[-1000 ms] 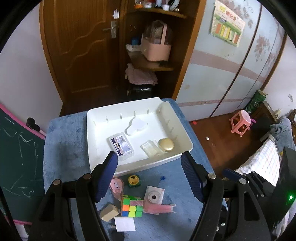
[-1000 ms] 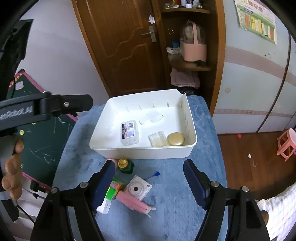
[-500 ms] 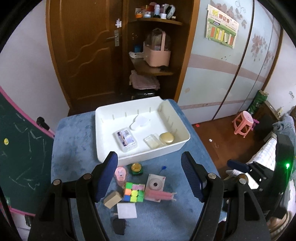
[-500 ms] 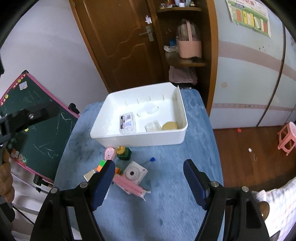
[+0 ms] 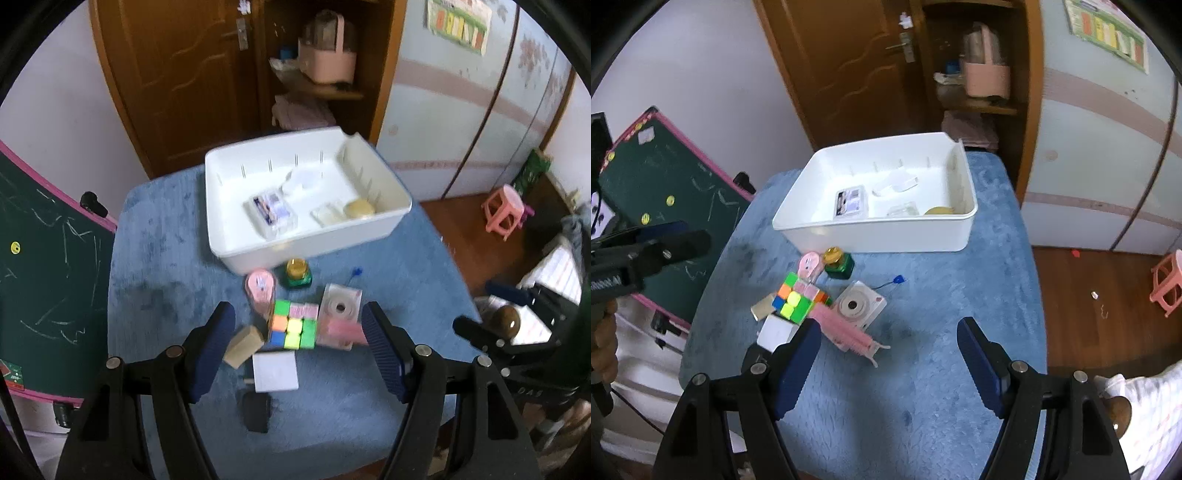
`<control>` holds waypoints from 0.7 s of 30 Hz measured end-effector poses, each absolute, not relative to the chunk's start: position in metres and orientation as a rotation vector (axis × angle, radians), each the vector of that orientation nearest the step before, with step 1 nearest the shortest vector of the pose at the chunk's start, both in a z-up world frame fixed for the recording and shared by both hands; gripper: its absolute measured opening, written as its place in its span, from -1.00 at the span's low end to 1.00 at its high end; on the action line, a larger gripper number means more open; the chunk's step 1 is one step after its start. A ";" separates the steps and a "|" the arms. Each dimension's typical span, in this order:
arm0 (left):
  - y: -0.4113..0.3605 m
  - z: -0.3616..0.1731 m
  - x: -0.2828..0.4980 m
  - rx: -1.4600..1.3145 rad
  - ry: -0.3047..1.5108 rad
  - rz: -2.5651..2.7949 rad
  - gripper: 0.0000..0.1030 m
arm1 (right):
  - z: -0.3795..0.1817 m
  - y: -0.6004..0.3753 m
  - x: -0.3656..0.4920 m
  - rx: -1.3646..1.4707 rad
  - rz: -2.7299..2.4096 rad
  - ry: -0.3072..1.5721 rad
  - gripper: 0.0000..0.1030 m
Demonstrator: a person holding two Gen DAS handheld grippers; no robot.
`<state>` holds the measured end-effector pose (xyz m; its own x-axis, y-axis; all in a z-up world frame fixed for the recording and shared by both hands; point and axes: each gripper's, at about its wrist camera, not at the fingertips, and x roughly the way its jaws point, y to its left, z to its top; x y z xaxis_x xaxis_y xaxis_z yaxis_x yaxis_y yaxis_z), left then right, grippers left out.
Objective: Organize rigid objects
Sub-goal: 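Grasp the Rubik's cube with the left tool while the right tool grasps the pink hair roller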
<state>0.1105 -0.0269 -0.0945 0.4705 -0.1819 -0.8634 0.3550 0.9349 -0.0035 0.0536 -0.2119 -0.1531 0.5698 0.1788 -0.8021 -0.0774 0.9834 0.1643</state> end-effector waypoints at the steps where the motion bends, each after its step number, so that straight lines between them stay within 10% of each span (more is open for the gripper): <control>1: -0.027 -0.100 0.109 0.195 1.041 -0.330 0.44 | -0.157 -0.209 0.053 0.106 0.159 0.954 0.49; 21: -0.017 -0.193 0.136 0.245 1.302 -0.325 0.44 | -0.262 -0.141 0.103 -0.060 0.333 1.046 0.49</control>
